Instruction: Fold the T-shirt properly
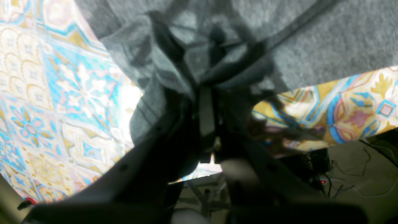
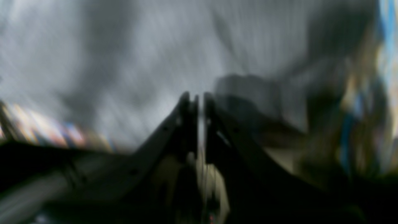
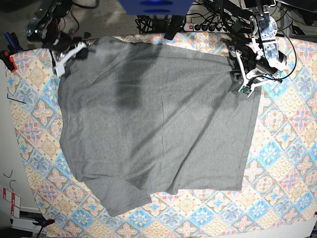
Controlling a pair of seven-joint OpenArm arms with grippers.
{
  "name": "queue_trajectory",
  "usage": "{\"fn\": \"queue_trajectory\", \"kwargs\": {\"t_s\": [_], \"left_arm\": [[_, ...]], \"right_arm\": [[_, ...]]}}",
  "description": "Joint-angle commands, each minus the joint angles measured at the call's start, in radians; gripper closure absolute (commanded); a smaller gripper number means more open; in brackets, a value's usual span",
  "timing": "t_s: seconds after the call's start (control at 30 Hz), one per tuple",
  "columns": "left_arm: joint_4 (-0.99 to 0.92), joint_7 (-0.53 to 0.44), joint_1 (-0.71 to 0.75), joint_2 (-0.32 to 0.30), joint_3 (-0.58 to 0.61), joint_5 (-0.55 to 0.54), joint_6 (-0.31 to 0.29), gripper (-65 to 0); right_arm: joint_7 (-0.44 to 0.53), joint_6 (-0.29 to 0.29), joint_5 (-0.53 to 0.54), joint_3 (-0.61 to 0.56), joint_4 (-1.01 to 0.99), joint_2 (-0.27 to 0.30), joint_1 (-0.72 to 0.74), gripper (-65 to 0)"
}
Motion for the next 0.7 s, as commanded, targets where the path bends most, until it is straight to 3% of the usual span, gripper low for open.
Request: {"fn": "queue_trajectory", "kwargs": {"t_s": [0.0, 0.1, 0.2, 0.27, 0.67], "left_arm": [[0.016, -0.003, -0.005, -0.008, 0.000, 0.001, 0.005, -2.4], [0.016, -0.001, -0.007, -0.008, 0.000, 0.001, 0.005, -2.4], [0.016, -0.003, -0.005, -0.008, 0.000, 0.001, 0.005, -2.5], [0.016, -0.003, -0.004, -0.008, 0.000, 0.001, 0.005, -2.5], [0.016, 0.000, -0.005, -0.008, 0.000, 0.001, 0.005, -2.6]], "right_arm": [[0.023, 0.004, 0.033, 0.010, 0.022, 0.011, 0.020, -6.4], [0.025, 0.009, 0.033, 0.036, 0.024, 0.011, 0.019, -16.0], [0.029, 0.071, 0.033, 0.039, 0.033, 0.011, 0.014, -28.4], [0.029, 0.071, 0.033, 0.041, 0.033, 0.011, 0.005, -33.4], [0.043, 0.071, 0.031, 0.121, -0.019, 0.005, 0.009, -30.3]]}}
